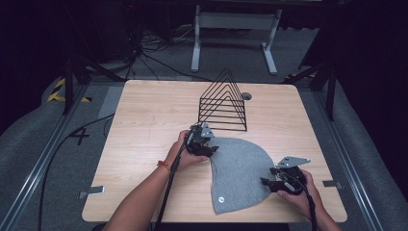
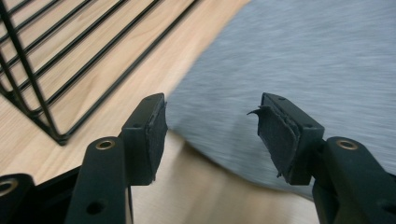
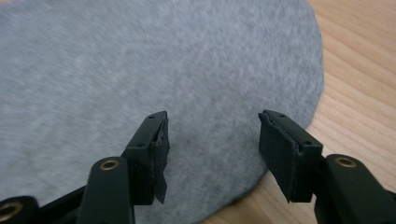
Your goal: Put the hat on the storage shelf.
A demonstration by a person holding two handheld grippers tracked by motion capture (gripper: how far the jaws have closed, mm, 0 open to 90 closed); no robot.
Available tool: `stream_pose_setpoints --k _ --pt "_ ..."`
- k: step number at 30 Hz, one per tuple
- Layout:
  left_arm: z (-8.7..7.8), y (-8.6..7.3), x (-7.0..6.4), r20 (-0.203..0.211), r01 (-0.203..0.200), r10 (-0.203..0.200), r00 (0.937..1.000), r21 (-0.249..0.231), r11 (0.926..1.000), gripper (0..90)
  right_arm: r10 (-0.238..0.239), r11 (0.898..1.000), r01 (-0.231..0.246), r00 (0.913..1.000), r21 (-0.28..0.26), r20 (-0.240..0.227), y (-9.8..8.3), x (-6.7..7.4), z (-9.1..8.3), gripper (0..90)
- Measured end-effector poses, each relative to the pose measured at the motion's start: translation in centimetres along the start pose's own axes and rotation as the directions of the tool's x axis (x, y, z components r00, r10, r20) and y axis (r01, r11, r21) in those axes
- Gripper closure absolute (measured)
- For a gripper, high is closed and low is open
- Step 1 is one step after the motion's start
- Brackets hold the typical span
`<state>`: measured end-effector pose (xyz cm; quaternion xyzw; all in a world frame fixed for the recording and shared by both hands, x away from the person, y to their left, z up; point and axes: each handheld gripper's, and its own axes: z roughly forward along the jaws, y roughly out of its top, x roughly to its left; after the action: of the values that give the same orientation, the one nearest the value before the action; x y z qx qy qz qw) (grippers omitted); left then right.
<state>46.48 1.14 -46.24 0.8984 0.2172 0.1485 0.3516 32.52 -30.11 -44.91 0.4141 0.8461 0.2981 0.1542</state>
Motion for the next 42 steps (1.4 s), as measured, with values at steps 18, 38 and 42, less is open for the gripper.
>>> stream_pose_setpoints --k 18,38,42 --pt "-5.3 -2.9 -6.1 0.196 -0.128 0.103 0.9752 0.123 0.9841 46.6 -0.039 0.999 0.037 0.9872 0.021 0.155 3.3 -4.8 2.6 40.5" --pt "0.7 1.7 -1.3 0.137 -0.014 0.002 0.9906 0.085 0.9963 32.9 0.125 0.992 -0.126 0.9913 0.031 0.043 0.6 -2.7 0.4 39.3" --pt "1.7 2.4 -0.8 0.14 0.011 -0.021 0.9899 0.077 0.997 32.4 0.131 0.99 -0.134 0.9888 0.041 0.072 0.5 -2.4 0.3 37.8"
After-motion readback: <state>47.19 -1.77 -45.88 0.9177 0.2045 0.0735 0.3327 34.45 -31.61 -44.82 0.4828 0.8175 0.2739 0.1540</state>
